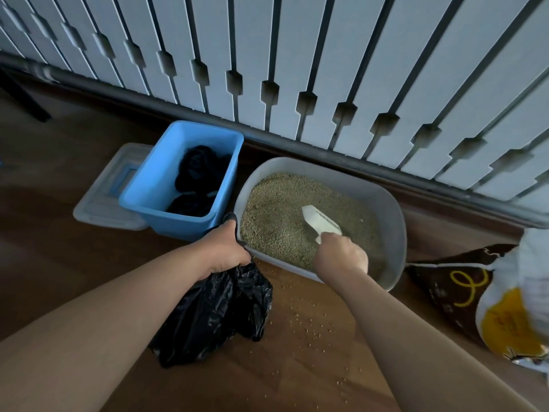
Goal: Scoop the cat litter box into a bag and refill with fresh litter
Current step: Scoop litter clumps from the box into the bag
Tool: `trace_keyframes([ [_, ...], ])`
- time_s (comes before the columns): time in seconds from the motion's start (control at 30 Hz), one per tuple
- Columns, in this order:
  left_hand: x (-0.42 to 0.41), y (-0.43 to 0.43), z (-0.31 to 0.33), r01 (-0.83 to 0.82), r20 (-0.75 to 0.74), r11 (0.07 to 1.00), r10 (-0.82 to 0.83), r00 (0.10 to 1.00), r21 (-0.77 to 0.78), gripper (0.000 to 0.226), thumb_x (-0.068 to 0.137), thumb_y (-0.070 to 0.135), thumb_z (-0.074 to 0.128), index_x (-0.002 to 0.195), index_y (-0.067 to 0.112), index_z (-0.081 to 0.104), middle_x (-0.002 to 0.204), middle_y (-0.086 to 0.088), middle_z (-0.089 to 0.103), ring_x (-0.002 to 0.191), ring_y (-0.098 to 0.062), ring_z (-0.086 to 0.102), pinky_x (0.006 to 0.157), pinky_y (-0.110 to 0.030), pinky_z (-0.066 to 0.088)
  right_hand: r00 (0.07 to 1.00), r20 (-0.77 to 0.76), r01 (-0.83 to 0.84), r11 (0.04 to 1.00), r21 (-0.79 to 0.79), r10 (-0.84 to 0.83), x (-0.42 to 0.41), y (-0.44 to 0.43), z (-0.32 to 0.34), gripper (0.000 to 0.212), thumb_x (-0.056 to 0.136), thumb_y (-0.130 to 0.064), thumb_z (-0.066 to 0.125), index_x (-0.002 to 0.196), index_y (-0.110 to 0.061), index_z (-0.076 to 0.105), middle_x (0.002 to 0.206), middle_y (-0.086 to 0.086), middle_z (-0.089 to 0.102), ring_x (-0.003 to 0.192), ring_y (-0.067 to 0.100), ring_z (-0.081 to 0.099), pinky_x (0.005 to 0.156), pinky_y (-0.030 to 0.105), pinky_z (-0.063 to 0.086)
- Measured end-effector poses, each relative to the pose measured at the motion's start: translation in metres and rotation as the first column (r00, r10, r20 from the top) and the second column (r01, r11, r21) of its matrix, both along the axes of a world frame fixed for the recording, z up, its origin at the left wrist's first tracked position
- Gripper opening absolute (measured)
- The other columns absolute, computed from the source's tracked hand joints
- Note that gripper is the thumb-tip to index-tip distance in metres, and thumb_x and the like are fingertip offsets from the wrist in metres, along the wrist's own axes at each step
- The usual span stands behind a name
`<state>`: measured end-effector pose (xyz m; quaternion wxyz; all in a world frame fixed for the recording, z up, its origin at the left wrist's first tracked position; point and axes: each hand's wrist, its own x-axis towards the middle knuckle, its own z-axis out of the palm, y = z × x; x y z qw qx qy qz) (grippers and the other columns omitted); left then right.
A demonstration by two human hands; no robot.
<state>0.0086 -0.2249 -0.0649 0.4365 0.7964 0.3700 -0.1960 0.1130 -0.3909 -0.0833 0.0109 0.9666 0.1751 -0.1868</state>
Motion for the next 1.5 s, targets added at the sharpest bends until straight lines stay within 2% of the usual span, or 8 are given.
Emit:
trace_keyframes([
  [0.17, -0.003, 0.0, -0.005, 0.009, -0.018, 1.0, -0.009, 1.0, 0.007, 0.096, 0.083, 0.008, 0.062, 0.154, 0.02, -0.001, 0.121, -0.006, 0.041, 0.084, -0.014, 0.051, 0.07, -0.026, 0.044, 0.967, 0.026, -0.255, 0.967, 0.0, 0.255, -0.02, 0.011, -0.002, 0.035, 0.09, -0.006, 0.044, 0.121, -0.019, 0.056, 0.104, 0.005, 0.066, 0.082, 0.024, 0.056, 0.065, 0.031, 0.04],
  [0.27, 0.0, 0.001, -0.003, 0.001, -0.017, 1.0, -0.001, 1.0, 0.031, 0.096, 0.083, 0.008, 0.061, 0.155, 0.02, -0.002, 0.138, -0.01, 0.039, 0.093, -0.017, 0.05, 0.076, -0.028, 0.044, 0.943, 0.004, -0.334, 0.942, -0.024, 0.334, -0.019, -0.007, 0.002, 0.049, 0.091, -0.006, 0.044, 0.133, -0.03, 0.052, 0.117, 0.004, 0.064, 0.101, 0.025, 0.06, 0.079, 0.034, 0.045],
  [0.7, 0.007, -0.016, -0.001, 0.032, -0.032, 0.999, -0.031, 0.999, 0.034, 0.092, 0.082, 0.006, 0.059, 0.154, 0.017, 0.004, 0.126, -0.015, 0.049, 0.082, -0.018, 0.051, 0.054, -0.024, 0.037, 0.992, 0.079, -0.077, 0.956, -0.282, 0.103, 0.034, -0.085, 0.032, 0.048, 0.091, -0.01, 0.046, 0.128, -0.037, 0.058, 0.122, -0.006, 0.064, 0.113, 0.019, 0.059, 0.091, 0.032, 0.038],
  [0.93, 0.004, -0.007, 0.0, 0.017, -0.03, 1.0, -0.017, 0.999, 0.013, 0.094, 0.083, 0.008, 0.061, 0.155, 0.017, 0.0, 0.115, -0.011, 0.051, 0.084, -0.018, 0.051, 0.06, -0.025, 0.04, 0.993, -0.098, 0.086, 0.983, 0.162, -0.071, 0.04, -0.059, 0.028, 0.048, 0.094, -0.014, 0.041, 0.136, -0.035, 0.053, 0.113, 0.0, 0.065, 0.082, 0.02, 0.062, 0.065, 0.03, 0.047],
  [1.13, -0.001, 0.007, -0.002, -0.016, -0.027, 1.0, 0.016, 1.0, -0.008, 0.082, 0.084, 0.005, 0.058, 0.151, 0.014, 0.013, 0.098, -0.003, 0.048, 0.082, -0.018, 0.05, 0.065, -0.028, 0.041, 0.946, -0.318, 0.24, 0.803, 0.546, -0.067, 0.024, -0.002, 0.015, 0.042, 0.097, -0.011, 0.039, 0.132, -0.024, 0.058, 0.077, 0.006, 0.071, 0.056, 0.017, 0.053, 0.052, 0.029, 0.04],
  [1.3, -0.004, 0.021, -0.002, -0.042, -0.014, 0.999, 0.041, 0.999, -0.015, 0.084, 0.085, 0.009, 0.063, 0.152, 0.015, 0.012, 0.112, -0.004, 0.04, 0.102, -0.022, 0.049, 0.078, -0.03, 0.042, 0.847, -0.493, 0.476, 0.693, 0.542, -0.197, 0.018, 0.034, -0.004, 0.037, 0.099, -0.008, 0.042, 0.132, -0.011, 0.057, 0.074, 0.005, 0.071, 0.052, 0.01, 0.056, 0.046, 0.022, 0.043],
  [1.43, -0.006, 0.027, -0.005, -0.058, 0.006, 0.998, 0.058, 0.998, -0.027, 0.09, 0.083, 0.012, 0.066, 0.153, 0.018, 0.011, 0.115, -0.007, 0.044, 0.102, -0.022, 0.046, 0.078, -0.029, 0.039, 0.825, -0.518, 0.514, 0.683, 0.519, -0.226, 0.017, 0.056, -0.026, 0.028, 0.094, -0.01, 0.048, 0.113, 0.001, 0.066, 0.082, 0.007, 0.064, 0.071, 0.018, 0.059, 0.068, 0.032, 0.052],
  [1.5, -0.006, 0.028, -0.006, -0.058, 0.013, 0.997, 0.059, 0.998, -0.042, 0.092, 0.083, 0.012, 0.066, 0.154, 0.019, 0.008, 0.114, -0.007, 0.045, 0.102, -0.022, 0.046, 0.077, -0.028, 0.039, 0.794, -0.559, 0.563, 0.64, 0.523, -0.241, 0.017, 0.065, -0.03, 0.028, 0.095, -0.01, 0.047, 0.114, 0.001, 0.064, 0.079, 0.006, 0.062, 0.063, 0.014, 0.057, 0.054, 0.023, 0.047],
])
